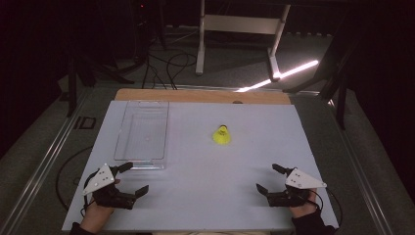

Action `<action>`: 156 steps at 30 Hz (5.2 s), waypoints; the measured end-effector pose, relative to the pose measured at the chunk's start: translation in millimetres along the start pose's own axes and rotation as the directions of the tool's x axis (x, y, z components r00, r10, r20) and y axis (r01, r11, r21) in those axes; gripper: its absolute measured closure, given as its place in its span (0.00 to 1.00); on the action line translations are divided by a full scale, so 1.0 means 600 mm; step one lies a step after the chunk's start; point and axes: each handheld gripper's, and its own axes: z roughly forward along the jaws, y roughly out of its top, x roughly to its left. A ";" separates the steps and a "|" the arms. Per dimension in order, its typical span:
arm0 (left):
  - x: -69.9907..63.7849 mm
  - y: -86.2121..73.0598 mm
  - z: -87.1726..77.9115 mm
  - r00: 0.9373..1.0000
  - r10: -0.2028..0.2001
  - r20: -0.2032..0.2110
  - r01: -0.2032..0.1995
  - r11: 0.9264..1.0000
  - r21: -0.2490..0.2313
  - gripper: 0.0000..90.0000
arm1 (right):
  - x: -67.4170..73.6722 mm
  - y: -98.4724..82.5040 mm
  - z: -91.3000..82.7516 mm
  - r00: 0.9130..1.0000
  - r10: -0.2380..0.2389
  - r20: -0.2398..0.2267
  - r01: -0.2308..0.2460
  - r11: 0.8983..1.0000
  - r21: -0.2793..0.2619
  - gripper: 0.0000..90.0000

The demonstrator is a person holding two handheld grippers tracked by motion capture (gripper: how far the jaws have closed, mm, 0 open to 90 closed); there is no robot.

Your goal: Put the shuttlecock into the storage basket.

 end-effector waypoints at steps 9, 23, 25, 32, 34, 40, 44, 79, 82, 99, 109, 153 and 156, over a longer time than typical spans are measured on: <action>0.000 0.000 0.003 1.000 0.000 0.012 -0.001 1.000 0.019 0.00 | -0.001 0.000 0.000 1.000 0.009 -0.006 -0.009 1.000 -0.003 0.10; -0.002 0.004 0.003 0.999 -0.002 0.038 0.001 1.000 0.018 0.00 | -0.001 0.001 -0.002 1.000 0.012 -0.007 -0.012 1.000 -0.008 0.10; -0.004 0.008 0.002 0.999 0.004 0.050 -0.005 1.000 0.022 0.00 | -0.001 0.001 -0.002 1.000 0.010 -0.007 -0.011 1.000 -0.009 0.10; -0.005 0.024 0.002 0.994 -0.010 0.106 0.008 1.000 0.022 0.00 | 0.000 0.002 -0.003 1.000 0.008 -0.008 -0.008 1.000 -0.006 0.10; -0.004 0.030 0.001 0.992 -0.015 0.122 0.012 1.000 0.027 0.00 | 0.001 0.003 -0.002 1.000 0.009 -0.007 -0.009 1.000 -0.007 0.10; -0.009 0.052 -0.001 0.987 -0.002 0.159 -0.009 0.997 0.070 0.00 | 0.002 0.003 0.000 1.000 0.004 -0.013 -0.004 1.000 -0.004 0.10; -0.011 0.075 -0.003 0.986 0.030 0.165 -0.047 0.994 0.099 0.00 | 0.002 0.003 -0.001 1.000 0.006 -0.016 -0.006 1.000 -0.006 0.10; -0.056 0.131 0.073 0.946 0.064 0.319 -0.226 0.834 0.504 0.00 | 0.003 0.004 -0.001 0.999 0.009 -0.033 -0.009 1.000 -0.009 0.10; -0.058 0.131 0.082 0.942 0.064 0.328 -0.242 0.809 0.536 0.00 | 0.003 0.004 0.000 0.999 0.009 -0.033 -0.009 1.000 -0.008 0.10; -0.078 0.154 0.124 0.907 0.079 0.413 -0.346 0.700 0.625 0.01 | 0.004 0.005 -0.001 0.999 0.005 -0.032 -0.005 1.000 -0.008 0.10; -0.096 0.173 0.161 0.877 0.087 0.473 -0.424 0.606 0.673 0.01 | 0.004 0.005 -0.001 0.999 0.005 -0.035 -0.006 1.000 -0.008 0.10; -0.114 0.232 0.328 0.897 0.081 0.435 -0.415 0.497 0.762 0.01 | 0.004 0.004 0.001 0.999 0.008 -0.041 -0.008 1.000 -0.001 0.10; -0.108 0.237 0.339 0.915 0.092 0.394 -0.382 0.517 0.766 0.01 | 0.003 0.003 0.001 0.999 0.009 -0.040 -0.009 1.000 0.000 0.10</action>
